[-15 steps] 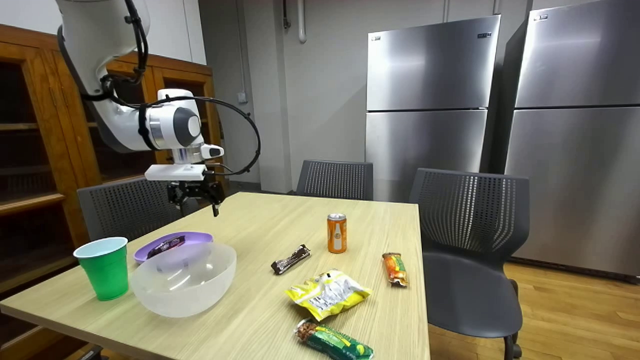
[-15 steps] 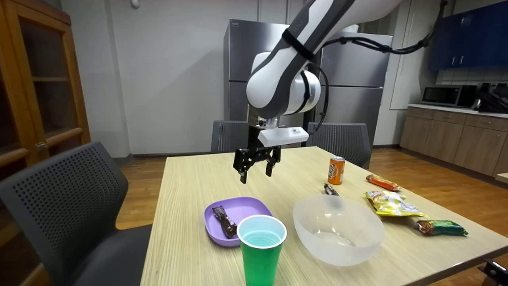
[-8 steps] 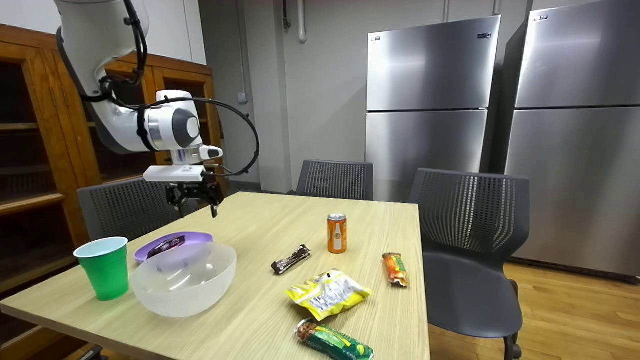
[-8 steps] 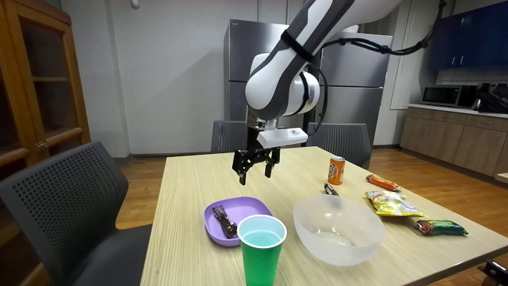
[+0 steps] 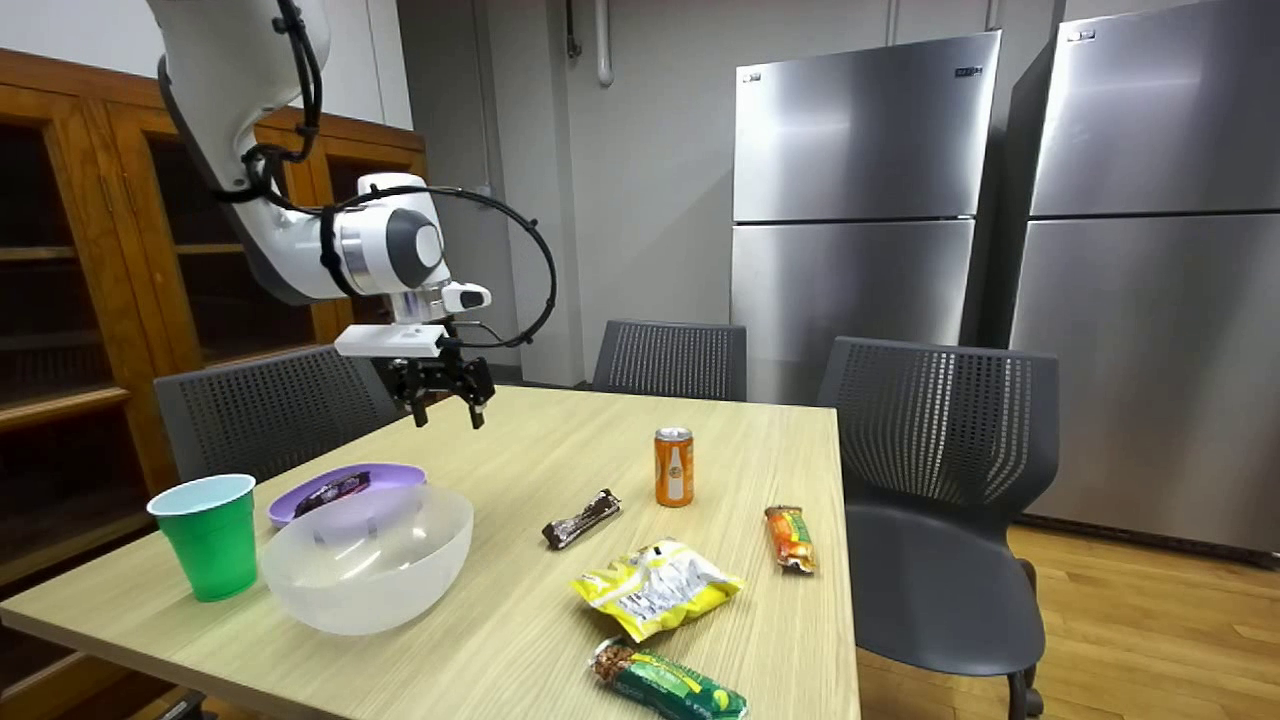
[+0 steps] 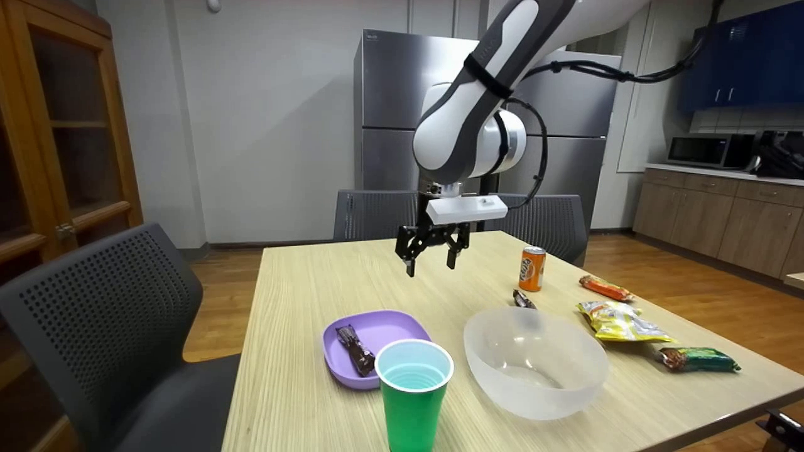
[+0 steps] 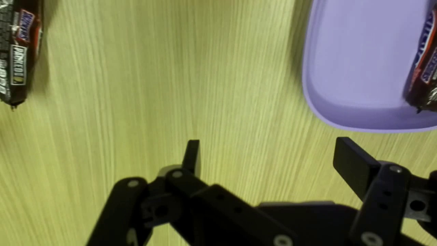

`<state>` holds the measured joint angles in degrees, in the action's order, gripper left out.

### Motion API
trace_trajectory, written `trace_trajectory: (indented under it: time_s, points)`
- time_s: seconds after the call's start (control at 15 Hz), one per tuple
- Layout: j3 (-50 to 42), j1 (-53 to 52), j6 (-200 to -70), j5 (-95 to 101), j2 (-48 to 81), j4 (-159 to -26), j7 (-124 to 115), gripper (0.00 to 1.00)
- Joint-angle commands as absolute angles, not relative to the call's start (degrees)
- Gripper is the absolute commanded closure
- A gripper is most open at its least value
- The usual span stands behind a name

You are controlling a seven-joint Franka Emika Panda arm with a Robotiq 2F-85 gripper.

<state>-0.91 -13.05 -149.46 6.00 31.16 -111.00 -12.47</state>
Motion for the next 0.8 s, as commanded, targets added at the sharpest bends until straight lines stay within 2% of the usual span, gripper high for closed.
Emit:
trace_trajectory:
  time_s: [0.0, 0.73]
  points:
    - [-2.8, -12.6, -149.1, 5.9, 28.0, -113.5, -16.2, 0.0]
    - [-6.8, -7.4, -148.4, 3.5, 26.5, -118.0, -19.1, 0.0]
